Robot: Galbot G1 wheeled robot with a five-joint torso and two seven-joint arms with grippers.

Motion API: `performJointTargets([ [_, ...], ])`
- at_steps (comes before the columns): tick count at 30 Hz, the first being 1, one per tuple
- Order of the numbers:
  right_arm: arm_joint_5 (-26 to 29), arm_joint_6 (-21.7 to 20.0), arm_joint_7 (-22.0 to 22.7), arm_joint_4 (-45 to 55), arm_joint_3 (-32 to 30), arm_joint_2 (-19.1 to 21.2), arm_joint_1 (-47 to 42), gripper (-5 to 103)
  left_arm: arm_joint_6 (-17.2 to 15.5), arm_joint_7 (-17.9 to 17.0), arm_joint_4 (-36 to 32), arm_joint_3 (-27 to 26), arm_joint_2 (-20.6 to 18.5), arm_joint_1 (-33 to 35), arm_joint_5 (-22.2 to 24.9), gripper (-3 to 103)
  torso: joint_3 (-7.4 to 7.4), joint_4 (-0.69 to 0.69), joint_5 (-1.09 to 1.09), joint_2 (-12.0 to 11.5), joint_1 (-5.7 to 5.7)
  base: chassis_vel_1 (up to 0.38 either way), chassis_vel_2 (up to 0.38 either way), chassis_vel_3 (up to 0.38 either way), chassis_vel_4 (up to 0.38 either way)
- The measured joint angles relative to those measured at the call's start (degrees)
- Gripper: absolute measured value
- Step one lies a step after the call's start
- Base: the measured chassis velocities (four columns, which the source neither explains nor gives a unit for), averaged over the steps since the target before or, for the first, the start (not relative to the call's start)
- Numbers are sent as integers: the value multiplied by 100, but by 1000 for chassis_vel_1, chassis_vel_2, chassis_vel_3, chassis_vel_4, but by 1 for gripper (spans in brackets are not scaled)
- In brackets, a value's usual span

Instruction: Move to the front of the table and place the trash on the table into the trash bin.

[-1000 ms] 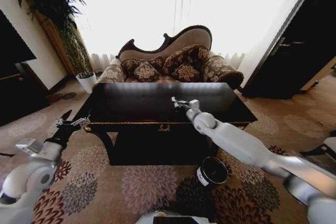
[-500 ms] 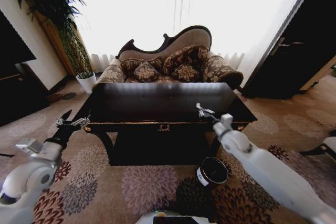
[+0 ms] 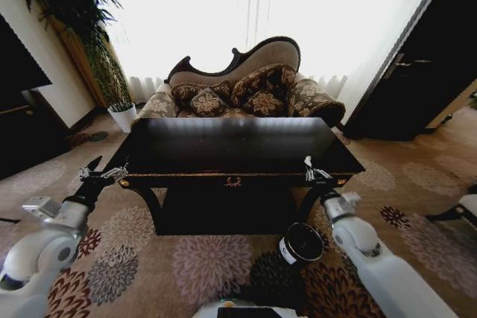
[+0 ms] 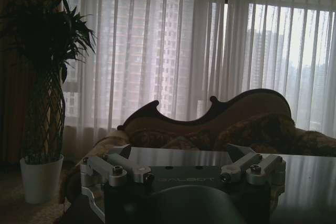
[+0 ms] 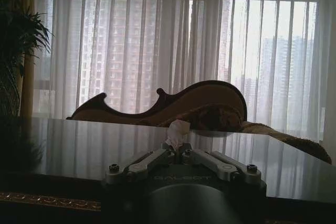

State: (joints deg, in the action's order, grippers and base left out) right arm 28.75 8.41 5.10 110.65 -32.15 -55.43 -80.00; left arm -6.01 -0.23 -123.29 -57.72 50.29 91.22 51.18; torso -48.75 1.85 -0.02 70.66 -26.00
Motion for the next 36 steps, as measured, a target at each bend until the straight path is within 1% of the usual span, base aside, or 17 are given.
performJointTargets([
  [3,-276,479,-214,-247,-305,-433,-338,2,0,0,0,0,0,0,0,100,0,1,1,0,0,0,0,0,0],
  [4,-276,479,-214,-247,-305,-433,-338,2,0,0,0,0,0,0,0,100,0,1,1,0,0,0,0,0,0],
  [7,-414,744,-281,-502,-463,-755,-485,2,0,0,0,0,0,0,0,100,0,1,0,0,0,0,0,0,0],
  [9,-437,783,-288,-566,-476,-825,-508,2,0,0,0,0,0,0,0,100,0,1,0,0,0,0,0,0,0],
  [10,-538,884,-303,-739,-483,-1016,-536,2,0,0,0,0,0,0,0,100,0,1,-1,0,0,0,0,0,0],
  [12,-739,1067,-341,-1127,-432,-1303,-559,2,0,0,0,0,0,0,0,100,0,0,1,0,0,0,0,0,0],
  [13,-739,1067,-341,-1127,-432,-1303,-559,2,0,0,0,0,0,0,0,100,0,0,1,0,0,0,0,0,0],
  [15,-742,1132,-362,-1367,-358,-1442,-566,2,0,0,0,0,0,0,0,100,0,1,1,0,0,0,0,0,0],
  [17,-740,1221,-379,-1833,-196,-1611,-498,2,0,0,0,0,0,0,0,100,0,1,1,0,-1,0,0,0,0],
  [18,-740,1221,-379,-1833,-196,-1611,-498,2,0,0,0,0,0,0,0,100,0,1,1,0,-1,0,0,0,0],
  [22,-832,1301,-376,-2628,52,-1696,-265,2,0,0,0,0,0,0,0,100,-1,1,1,0,-1,0,0,0,0],
  [24,-835,1301,-375,-2668,66,-1696,-250,2,0,0,0,0,0,0,0,100,0,1,0,0,0,0,0,0,0],
  [27,-976,1363,-330,-3559,332,-1665,74,2,0,0,0,0,0,0,0,100,-1,0,1,0,0,0,0,0,0],
  [28,-976,1363,-330,-3559,332,-1665,74,2,0,0,0,0,0,0,0,100,-1,0,1,0,0,0,0,0,0],
  [32,-997,1370,-253,-4559,555,-1581,514,2,0,0,0,0,0,1,0,100,0,1,1,-1,-1,0,0,0,0],
  [34,-993,1370,-247,-4733,583,-1559,604,2,0,0,0,0,0,0,0,100,-1,1,1,-1,0,0,0,0,0],
  [36,-893,1370,-229,-5148,664,-1495,849,2,0,0,0,0,0,0,0,100,-1,1,2,-1,0,0,0,0,0],
])
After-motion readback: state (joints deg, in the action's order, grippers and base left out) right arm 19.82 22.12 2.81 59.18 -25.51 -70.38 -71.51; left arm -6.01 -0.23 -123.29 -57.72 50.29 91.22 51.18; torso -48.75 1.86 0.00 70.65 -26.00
